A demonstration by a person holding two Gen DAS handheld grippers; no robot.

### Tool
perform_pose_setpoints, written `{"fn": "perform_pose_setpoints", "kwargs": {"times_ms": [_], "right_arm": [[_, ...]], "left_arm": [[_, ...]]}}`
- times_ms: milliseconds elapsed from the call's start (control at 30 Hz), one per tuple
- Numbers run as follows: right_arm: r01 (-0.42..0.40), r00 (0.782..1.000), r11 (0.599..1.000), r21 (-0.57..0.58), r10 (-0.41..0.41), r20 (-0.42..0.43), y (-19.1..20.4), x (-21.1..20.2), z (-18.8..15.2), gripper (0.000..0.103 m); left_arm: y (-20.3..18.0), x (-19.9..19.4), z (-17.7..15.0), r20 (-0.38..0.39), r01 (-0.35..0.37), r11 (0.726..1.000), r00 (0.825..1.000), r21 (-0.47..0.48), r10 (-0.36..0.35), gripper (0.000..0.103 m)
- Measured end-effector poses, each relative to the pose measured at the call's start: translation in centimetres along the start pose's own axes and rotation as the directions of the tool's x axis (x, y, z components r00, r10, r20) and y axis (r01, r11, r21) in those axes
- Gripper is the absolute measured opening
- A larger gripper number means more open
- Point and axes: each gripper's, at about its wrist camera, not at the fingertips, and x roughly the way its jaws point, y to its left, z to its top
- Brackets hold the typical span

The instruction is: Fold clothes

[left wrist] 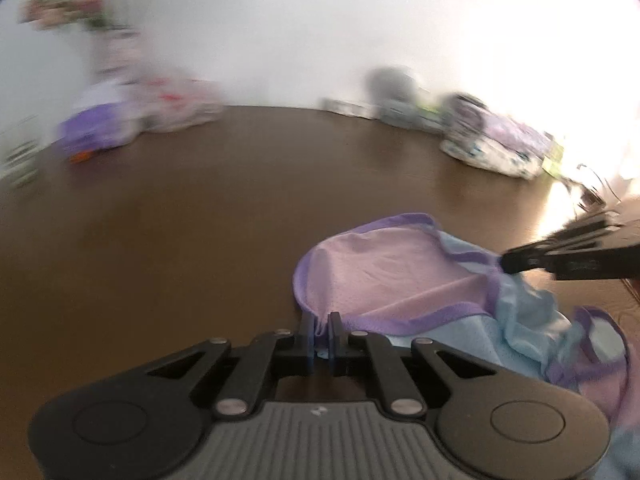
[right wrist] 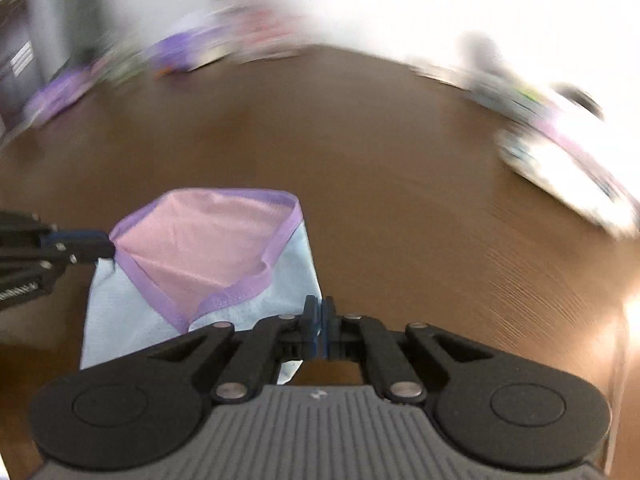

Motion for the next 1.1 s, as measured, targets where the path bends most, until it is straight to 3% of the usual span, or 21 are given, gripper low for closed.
{"fn": "perform_pose_setpoints", "kwargs": {"times_ms": [100, 333, 400, 467, 500, 533, 567, 600, 667, 733, 800, 900, 967, 1033, 1100], "right_arm": [[0.064, 0.997, 0.980, 0.189, -0.070, 0.028, -5.2, -2.6, -2.6, 0.000], [0.205, 0.967, 0.899, 0.388, -0.247, 0.063, -10.5, -8.1, -8.8, 0.000], [0.220, 0.959, 0.883, 0.414, -0.275, 0.076, -10.6, -9.2, -9.8, 0.002], [0.207, 0.952, 0.875, 0.438, -0.283, 0.116, -10.4, -11.3, -11.1, 0.006], [0.186, 0.949, 0.877, 0.444, -0.277, 0.149, -9.9, -12.4, -11.7, 0.013], [0.153, 0.948, 0.886, 0.437, -0.256, 0.189, -9.2, -13.6, -12.6, 0.020], [0.119, 0.945, 0.896, 0.428, -0.234, 0.228, -8.6, -14.8, -13.5, 0.036], [0.081, 0.944, 0.909, 0.409, -0.202, 0.262, -7.9, -15.5, -14.2, 0.040], [-0.010, 0.940, 0.934, 0.358, -0.114, 0.322, -6.3, -16.6, -16.1, 0.040], [-0.084, 0.935, 0.941, 0.329, -0.039, 0.352, -4.9, -17.0, -17.8, 0.038], [-0.125, 0.939, 0.951, 0.284, 0.021, 0.344, -3.3, -16.5, -19.1, 0.033], [-0.163, 0.954, 0.959, 0.233, 0.093, 0.285, -1.5, -15.4, -20.3, 0.032], [-0.179, 0.955, 0.957, 0.227, 0.114, 0.275, -0.7, -15.2, -20.4, 0.032], [-0.202, 0.949, 0.956, 0.212, 0.138, 0.282, -0.2, -15.3, -20.3, 0.032], [-0.236, 0.945, 0.953, 0.189, 0.180, 0.273, 0.0, -15.0, -20.3, 0.031]], "left_arm": [[-3.5, 2.8, 2.6, -0.003, 0.060, 0.996, 0.998, 0.062, -0.060, 0.004], [-12.2, 7.2, 6.5, 0.031, 0.143, 0.976, 0.988, 0.164, -0.150, 0.006], [-12.5, 7.4, 6.3, 0.021, 0.112, 0.984, 0.993, 0.140, -0.116, 0.021], [-12.0, 6.7, 5.9, 0.014, 0.084, 0.989, 0.996, 0.123, -0.087, 0.029], [-11.5, 5.9, 5.6, 0.021, 0.073, 0.990, 0.997, 0.118, -0.076, 0.034], [-10.9, 4.5, 5.1, 0.042, 0.058, 0.991, 0.997, 0.123, -0.064, 0.039], [-10.2, 2.9, 4.3, 0.064, 0.045, 0.991, 0.997, 0.125, -0.053, 0.052], [-9.5, 1.3, 3.5, 0.073, 0.047, 0.991, 0.996, 0.124, -0.057, 0.062], [-8.5, -1.8, 1.6, 0.068, 0.118, 0.986, 0.990, 0.120, -0.127, 0.066], [-7.8, -4.1, -1.2, 0.030, 0.277, 0.955, 0.959, 0.103, -0.281, 0.066], [-7.6, -5.9, -4.1, -0.006, 0.432, 0.898, 0.901, 0.086, -0.433, 0.066], [-8.4, -6.5, -7.4, -0.027, 0.524, 0.849, 0.851, 0.069, -0.524, 0.066], [-9.2, -6.0, -8.1, -0.052, 0.525, 0.851, 0.851, 0.032, -0.523, 0.066], [-9.8, -6.1, -8.0, -0.041, 0.573, 0.819, 0.819, 0.024, -0.572, 0.065], [-10.2, -6.2, -8.0, -0.051, 0.562, 0.825, 0.827, 0.059, -0.560, 0.063]]}}
